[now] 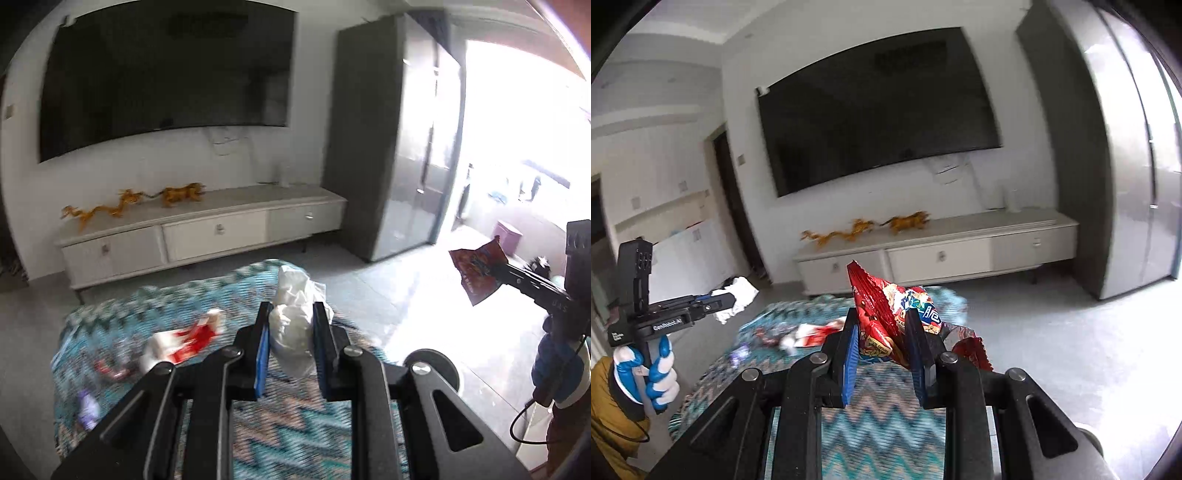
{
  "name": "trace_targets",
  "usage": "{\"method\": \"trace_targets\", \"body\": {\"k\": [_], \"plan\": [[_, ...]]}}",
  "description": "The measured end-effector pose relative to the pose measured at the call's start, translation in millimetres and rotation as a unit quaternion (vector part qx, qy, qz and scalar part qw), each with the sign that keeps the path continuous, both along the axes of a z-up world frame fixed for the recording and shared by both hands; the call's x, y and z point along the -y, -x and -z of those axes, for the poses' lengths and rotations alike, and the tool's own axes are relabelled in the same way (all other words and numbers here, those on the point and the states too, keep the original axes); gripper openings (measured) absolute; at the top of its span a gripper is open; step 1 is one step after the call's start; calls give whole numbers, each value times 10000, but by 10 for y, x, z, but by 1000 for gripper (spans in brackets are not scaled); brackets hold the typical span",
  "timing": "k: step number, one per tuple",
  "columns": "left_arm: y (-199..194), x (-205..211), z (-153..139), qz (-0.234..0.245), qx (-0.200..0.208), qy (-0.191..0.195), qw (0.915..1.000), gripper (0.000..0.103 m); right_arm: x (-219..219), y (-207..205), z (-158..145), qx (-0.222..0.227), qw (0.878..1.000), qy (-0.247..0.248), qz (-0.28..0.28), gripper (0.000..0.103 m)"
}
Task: Collect trash
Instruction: 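Carry the tissue and red wrapper over the bin and open both tools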
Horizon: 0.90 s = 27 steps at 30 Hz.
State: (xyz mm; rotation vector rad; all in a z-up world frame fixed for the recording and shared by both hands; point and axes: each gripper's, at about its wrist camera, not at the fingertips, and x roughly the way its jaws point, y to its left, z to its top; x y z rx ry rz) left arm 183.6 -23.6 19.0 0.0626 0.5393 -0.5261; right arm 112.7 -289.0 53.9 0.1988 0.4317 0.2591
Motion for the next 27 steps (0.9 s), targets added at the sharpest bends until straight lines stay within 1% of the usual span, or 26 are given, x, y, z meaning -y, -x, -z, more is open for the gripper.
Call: {"method": "trace_targets", "body": {"k": [4, 7, 10, 13, 16, 21, 23, 25, 27], "plan": [[-71, 609, 72, 491, -171, -151, 9985, 20, 470, 179, 107, -69, 9984, 100, 556, 23], [-97, 1131, 198, 869, -349, -286, 9952, 20, 831, 278, 296, -232, 9945, 181, 1004, 23], [-110, 1666, 370, 1237, -580, -459, 9896, 20, 1160, 355, 548, -504, 9890, 233, 1369, 23], [-105, 2201, 585, 1558, -792, -700, 9821, 20, 1480, 371, 887, -884, 9823, 160, 1642, 23], [-115, 2699, 847, 1861, -1119, -883, 9721, 21, 1725, 421, 1259, -1262, 9750, 10, 1827, 23], [-147, 3311, 1299, 2131, -1671, -1047, 9569, 22, 2072, 358, 1884, -1828, 9610, -295, 2053, 23], [-149, 3511, 1482, 2167, -1807, -1170, 9522, 22, 2166, 325, 2093, -2005, 9559, -412, 2106, 23], [-165, 3678, 1649, 2163, -1951, -1237, 9486, 22, 2250, 303, 2236, -2135, 9521, -462, 2142, 23], [-209, 3817, 1823, 2200, -2234, -1211, 9418, 23, 2318, 282, 2402, -2271, 9478, -528, 2173, 23]]}}
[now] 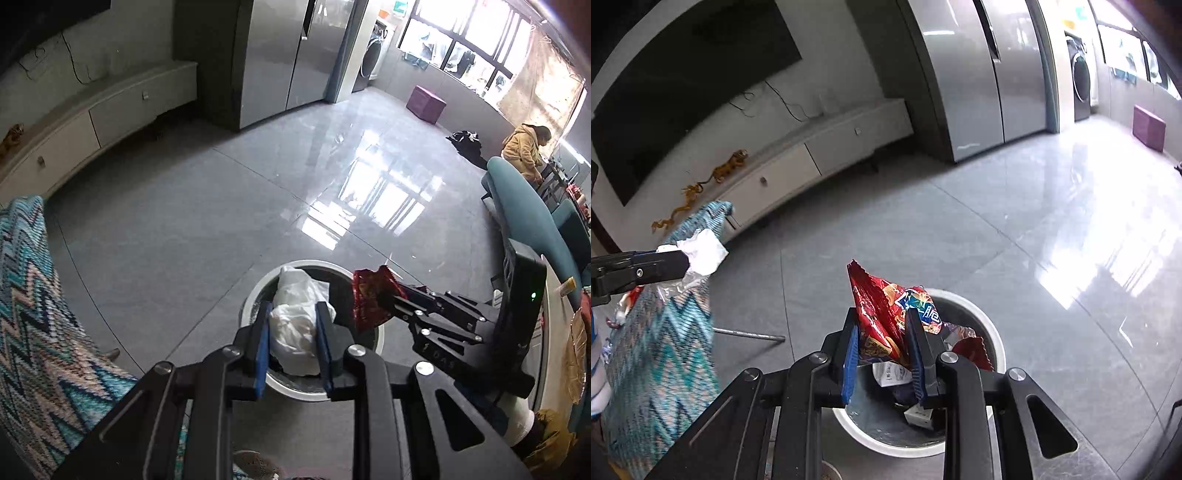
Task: Collect trash
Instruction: 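Carry the tissue and red wrapper over the bin and open both tools, then move both tools back toward the blanket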
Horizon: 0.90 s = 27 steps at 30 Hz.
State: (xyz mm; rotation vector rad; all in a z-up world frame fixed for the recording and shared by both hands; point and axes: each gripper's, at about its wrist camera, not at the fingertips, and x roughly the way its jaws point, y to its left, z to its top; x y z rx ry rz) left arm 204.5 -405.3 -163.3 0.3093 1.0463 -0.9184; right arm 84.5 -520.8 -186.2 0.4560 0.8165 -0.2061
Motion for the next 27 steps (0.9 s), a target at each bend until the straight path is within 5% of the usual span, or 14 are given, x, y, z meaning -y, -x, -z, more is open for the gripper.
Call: {"method": "trace_targets", "body": {"k": [4, 6, 13, 21, 27], "plan": [[-48, 214, 281, -41, -267, -104, 9996, 28, 43, -96, 254, -264, 9996, -96, 46, 23], [-82, 265, 386, -104, -426, -124, 9990, 40, 75, -116, 365, -376, 9992, -143, 86, 25], [-137, 254, 466, -165, -599, -55, 9981, 45, 132, -108, 553, -598, 9975, -228, 314, 38], [-46, 50, 55, -250, -150, 219, 9993, 45, 152, 47, 265, -399, 9978, -62, 529, 47], [65, -300, -521, -292, 331, 712, 9965, 45, 50, 162, -293, 95, 9982, 207, 554, 54]]}}
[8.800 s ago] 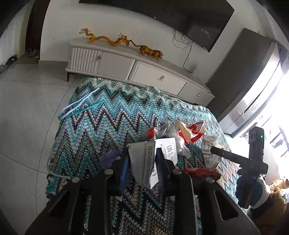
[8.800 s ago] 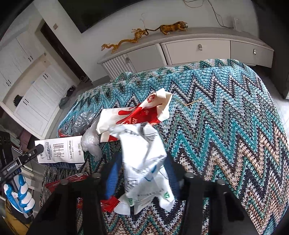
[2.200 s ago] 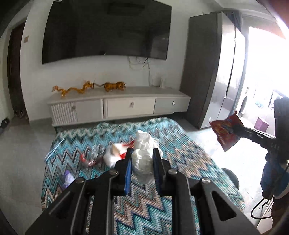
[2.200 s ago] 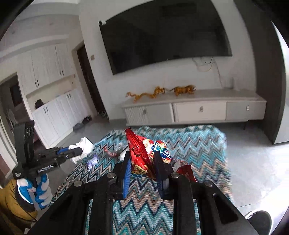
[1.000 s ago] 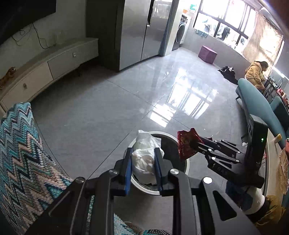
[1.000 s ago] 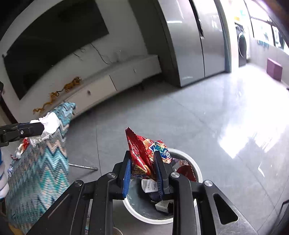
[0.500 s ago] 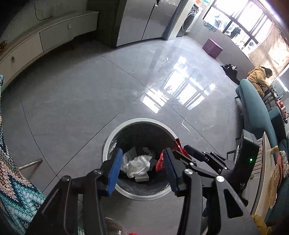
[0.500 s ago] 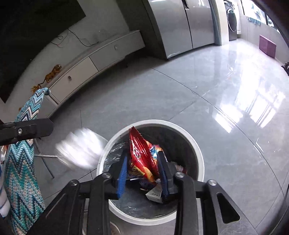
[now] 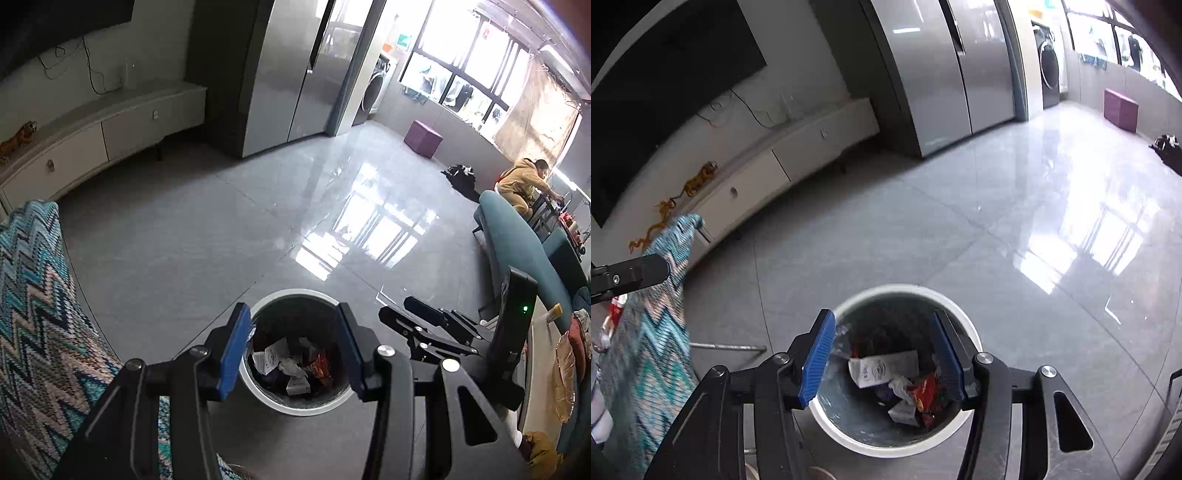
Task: Collect trash
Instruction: 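Move both tools back toward the blanket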
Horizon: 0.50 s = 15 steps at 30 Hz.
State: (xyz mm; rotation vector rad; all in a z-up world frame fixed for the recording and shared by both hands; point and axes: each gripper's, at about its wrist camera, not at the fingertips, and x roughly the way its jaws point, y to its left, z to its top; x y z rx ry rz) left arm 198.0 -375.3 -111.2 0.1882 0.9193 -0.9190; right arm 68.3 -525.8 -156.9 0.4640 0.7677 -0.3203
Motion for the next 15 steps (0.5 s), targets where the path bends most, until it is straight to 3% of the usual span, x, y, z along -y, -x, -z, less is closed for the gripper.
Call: {"method": "trace_targets", "body": {"k": [7, 15], "plan": [[186, -648, -566, -57, 535, 232, 9983, 45, -444, 51, -765, 639, 9966, 404, -332, 56], [338, -1670, -939, -516, 1080, 451, 9918, 45, -1231, -137, -1489, 1169, 9837, 772, -1129, 56]]}}
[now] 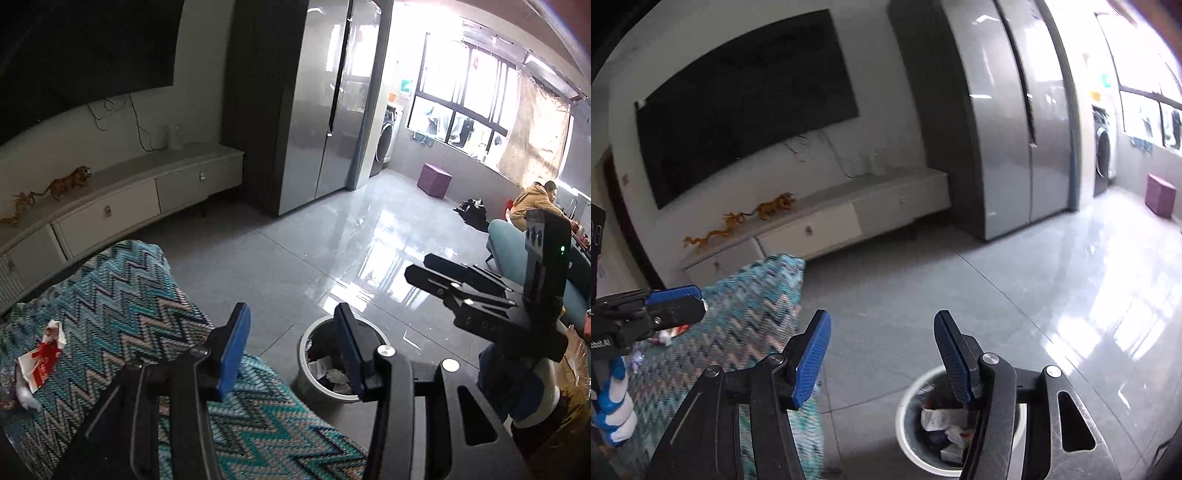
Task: Collect trash
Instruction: 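Move both tools back toward the blanket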
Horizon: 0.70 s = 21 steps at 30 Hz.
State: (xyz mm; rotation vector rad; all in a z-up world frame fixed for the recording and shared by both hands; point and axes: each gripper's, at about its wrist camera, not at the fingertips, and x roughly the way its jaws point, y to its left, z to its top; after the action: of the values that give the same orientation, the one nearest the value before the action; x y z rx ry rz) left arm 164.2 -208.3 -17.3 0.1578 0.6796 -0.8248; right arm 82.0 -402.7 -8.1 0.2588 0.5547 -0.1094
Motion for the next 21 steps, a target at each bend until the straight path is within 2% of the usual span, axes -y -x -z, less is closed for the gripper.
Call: {"method": "trace_targets", "body": {"k": [7, 13, 18, 21], "plan": [[-55, -1055, -244, -662, 292, 282, 9970, 45, -720, -202, -494, 333, 9966, 260, -708, 56], [-157, -2039, -264, -1412, 469, 404, 9880, 45, -1265, -452, -701, 458, 9907, 219, -1262, 56], [-352, -2961, -59, -2248, 357, 395, 9730, 45, -1699, -799, -662, 312, 9851, 26, -1689, 56], [-471, -3485, 169, -2764, 229, 276, 9604, 45, -1965, -1067, -567, 132, 9813, -25, -1918, 56]]}}
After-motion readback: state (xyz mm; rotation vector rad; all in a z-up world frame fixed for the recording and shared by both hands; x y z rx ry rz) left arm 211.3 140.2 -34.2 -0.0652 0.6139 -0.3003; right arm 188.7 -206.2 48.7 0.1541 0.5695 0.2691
